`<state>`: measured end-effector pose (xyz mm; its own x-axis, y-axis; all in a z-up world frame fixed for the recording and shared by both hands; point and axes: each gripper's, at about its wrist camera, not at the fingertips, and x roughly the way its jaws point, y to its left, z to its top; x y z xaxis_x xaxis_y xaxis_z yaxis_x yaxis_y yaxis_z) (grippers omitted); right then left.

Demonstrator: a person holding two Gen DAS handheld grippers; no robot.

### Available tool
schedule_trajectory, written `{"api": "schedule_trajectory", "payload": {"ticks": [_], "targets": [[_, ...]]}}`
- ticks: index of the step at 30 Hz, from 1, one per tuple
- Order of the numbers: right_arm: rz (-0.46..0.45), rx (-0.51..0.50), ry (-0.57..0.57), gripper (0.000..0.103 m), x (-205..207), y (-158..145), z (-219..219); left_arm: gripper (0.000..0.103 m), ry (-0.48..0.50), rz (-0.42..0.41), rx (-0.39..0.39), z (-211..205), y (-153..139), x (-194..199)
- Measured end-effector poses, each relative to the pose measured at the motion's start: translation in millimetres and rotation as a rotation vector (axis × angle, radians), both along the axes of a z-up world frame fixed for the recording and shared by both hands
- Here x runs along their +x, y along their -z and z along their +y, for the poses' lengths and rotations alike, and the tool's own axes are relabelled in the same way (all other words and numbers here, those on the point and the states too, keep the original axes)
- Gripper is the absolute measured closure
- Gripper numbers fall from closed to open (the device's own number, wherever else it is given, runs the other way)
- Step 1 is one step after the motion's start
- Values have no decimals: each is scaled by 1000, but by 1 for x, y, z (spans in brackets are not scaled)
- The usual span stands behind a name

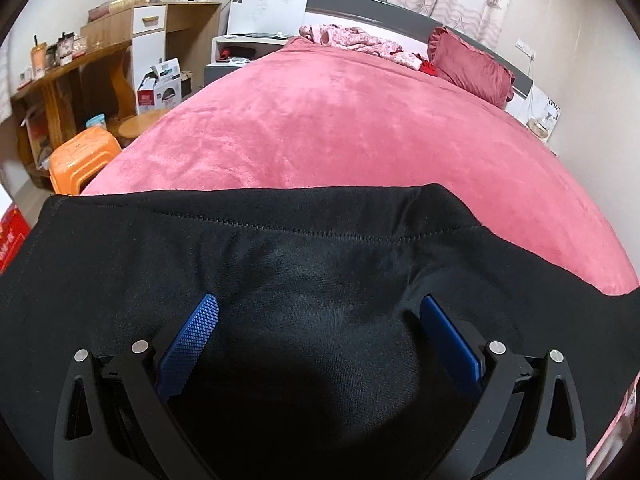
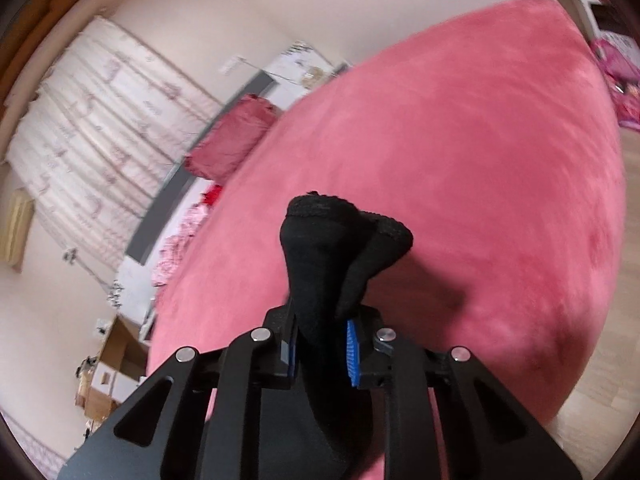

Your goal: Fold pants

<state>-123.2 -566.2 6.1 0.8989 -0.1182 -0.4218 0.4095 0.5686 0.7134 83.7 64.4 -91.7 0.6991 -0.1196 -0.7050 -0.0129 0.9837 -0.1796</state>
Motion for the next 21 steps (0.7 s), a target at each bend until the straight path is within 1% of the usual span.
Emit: {"api": "schedule_trajectory", "payload": {"ticks": [3,6,10,13,14,16,21], "targets": [[-36,-82,-93,86,6,-34,33,3,1,3,-4,-1,1,0],[-69,-155,-197,86,11,-59,73,3,2,4,-9,0,2,1],[-103,-243,-350,86,20,-80,135,3,4,0,-32,4,2,1],[-124,-276,-469,86,28,-85,178,3,5,-3,-46,5,2,-1],[-128,-280,-523,86,32,-83,195,3,5,-3,-49,5,2,-1],[-124,-283,-598,86,39,-78,219,3,5,-5,-56,6,2,-1],[-58,-325,-771,85,54,-53,285,3,6,-8,-64,8,2,-1]]}}
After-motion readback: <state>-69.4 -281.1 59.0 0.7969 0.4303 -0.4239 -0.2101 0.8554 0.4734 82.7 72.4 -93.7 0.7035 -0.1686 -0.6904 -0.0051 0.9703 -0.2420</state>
